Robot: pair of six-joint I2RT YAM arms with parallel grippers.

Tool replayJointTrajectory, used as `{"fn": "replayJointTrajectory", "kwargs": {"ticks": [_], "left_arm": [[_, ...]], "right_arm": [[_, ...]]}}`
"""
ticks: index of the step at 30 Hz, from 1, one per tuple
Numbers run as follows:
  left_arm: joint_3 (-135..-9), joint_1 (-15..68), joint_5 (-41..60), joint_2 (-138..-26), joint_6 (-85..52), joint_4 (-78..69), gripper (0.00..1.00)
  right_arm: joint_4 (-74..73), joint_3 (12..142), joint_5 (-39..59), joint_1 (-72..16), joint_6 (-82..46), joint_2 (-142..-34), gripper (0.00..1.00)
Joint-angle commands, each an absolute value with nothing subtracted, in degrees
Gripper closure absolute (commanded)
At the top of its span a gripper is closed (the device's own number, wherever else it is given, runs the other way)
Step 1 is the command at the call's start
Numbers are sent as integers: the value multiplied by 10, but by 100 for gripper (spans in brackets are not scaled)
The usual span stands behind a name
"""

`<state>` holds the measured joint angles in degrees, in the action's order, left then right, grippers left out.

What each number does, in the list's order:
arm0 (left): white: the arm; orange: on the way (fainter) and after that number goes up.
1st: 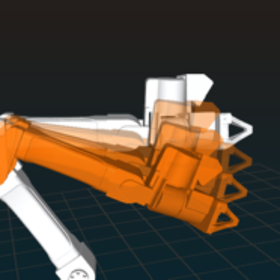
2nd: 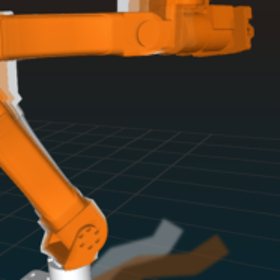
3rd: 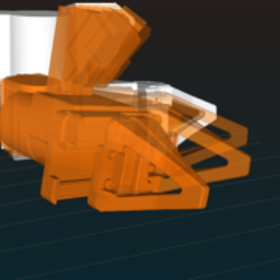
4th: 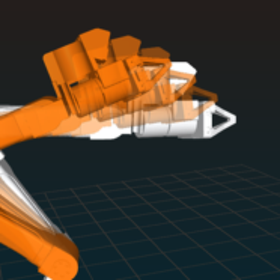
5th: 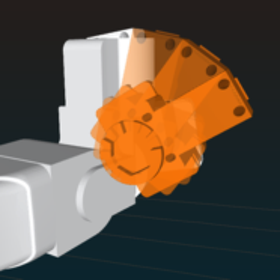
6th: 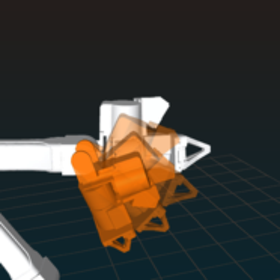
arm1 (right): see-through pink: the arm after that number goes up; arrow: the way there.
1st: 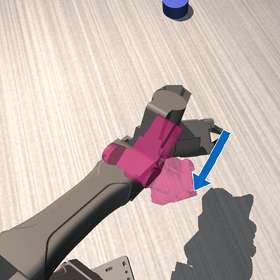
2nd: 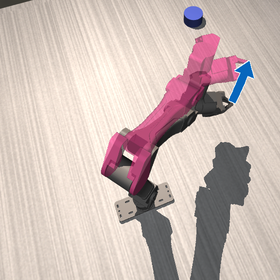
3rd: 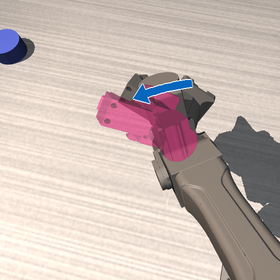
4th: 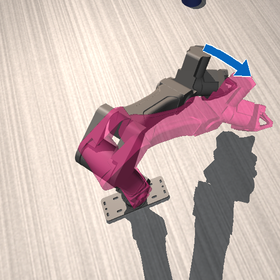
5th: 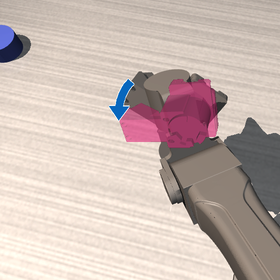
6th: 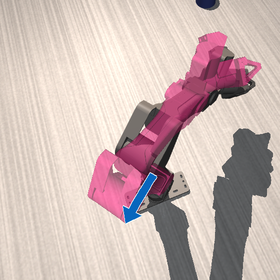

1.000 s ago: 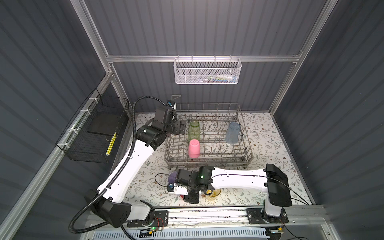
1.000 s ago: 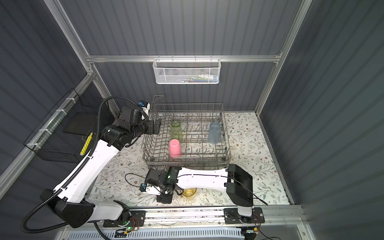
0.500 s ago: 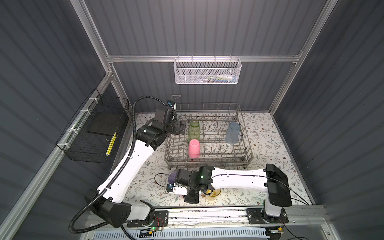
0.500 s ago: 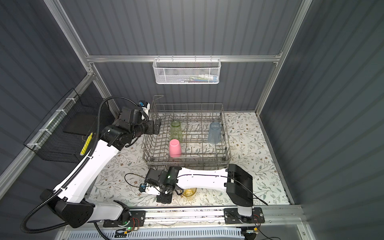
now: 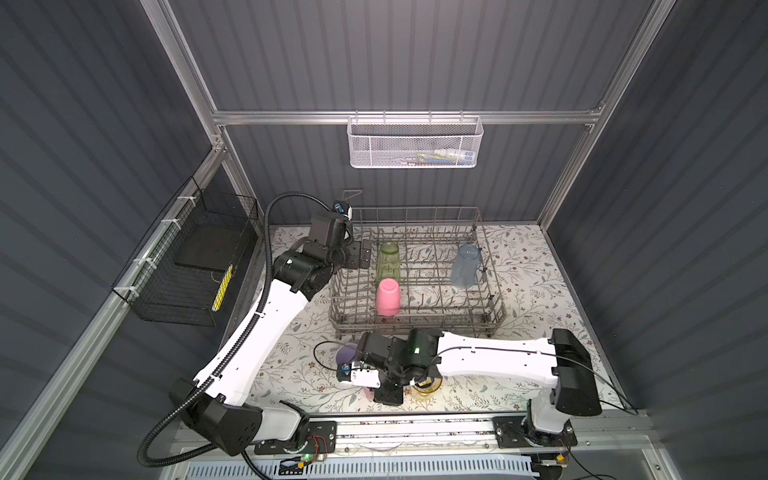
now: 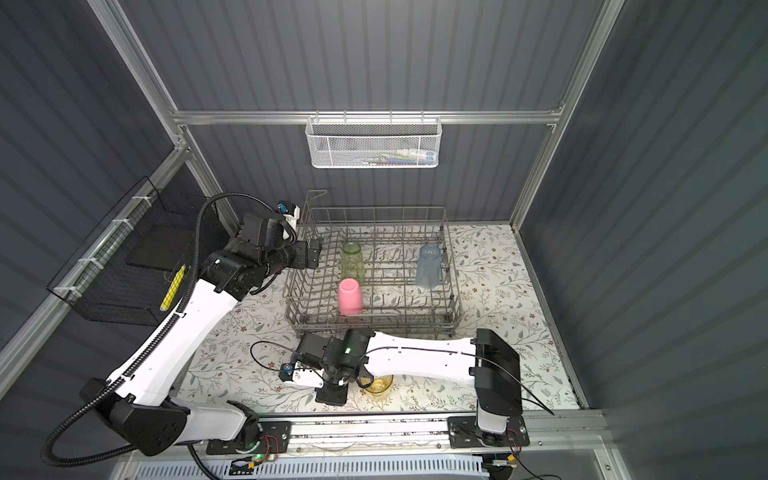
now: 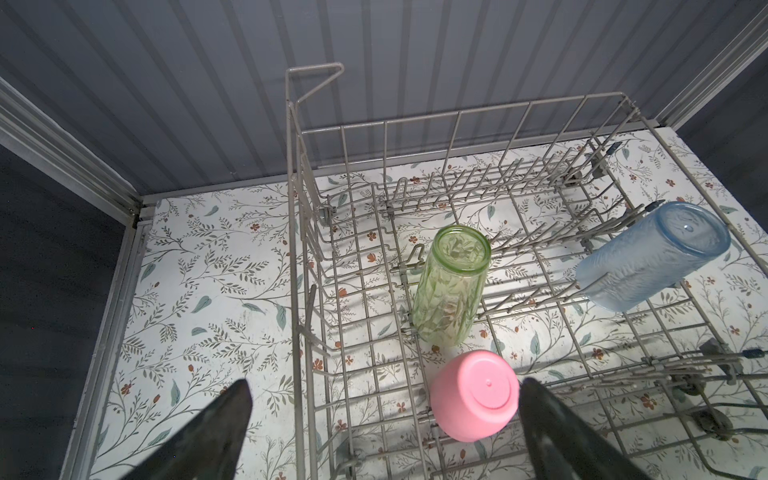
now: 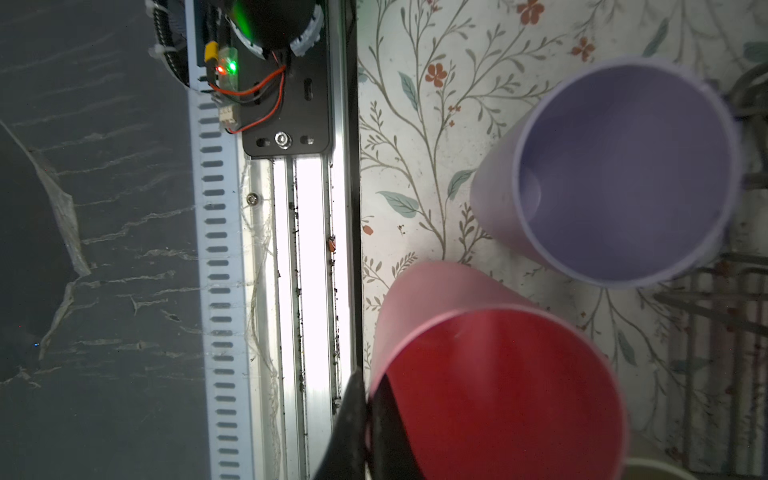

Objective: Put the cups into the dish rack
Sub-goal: 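Close the right gripper on the dark pink cup's rim, then lift the dark pink cup over the rack toward the left gripper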

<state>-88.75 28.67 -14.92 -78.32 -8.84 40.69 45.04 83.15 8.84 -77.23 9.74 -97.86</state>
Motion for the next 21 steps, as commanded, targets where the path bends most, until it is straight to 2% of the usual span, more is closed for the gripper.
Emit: {"fn": "replayJointTrajectory", "kwargs": {"ticks": [1,6,11,21], "left_arm": [[-888,282,-145,-771,-89,409,0],[-892,282,-148,-771,-90,408,0],[-893,282,-143,-768,-90,397,1],[-864,281,-44,-739,-89,300,2]], "right_arm": [[473,849,92,-764,105,-932,100],[473,853,125,-726,100,-861,100],[430,838,203,-676,77,-771,100],[162,678,367,-444,-81,-547,100]]}}
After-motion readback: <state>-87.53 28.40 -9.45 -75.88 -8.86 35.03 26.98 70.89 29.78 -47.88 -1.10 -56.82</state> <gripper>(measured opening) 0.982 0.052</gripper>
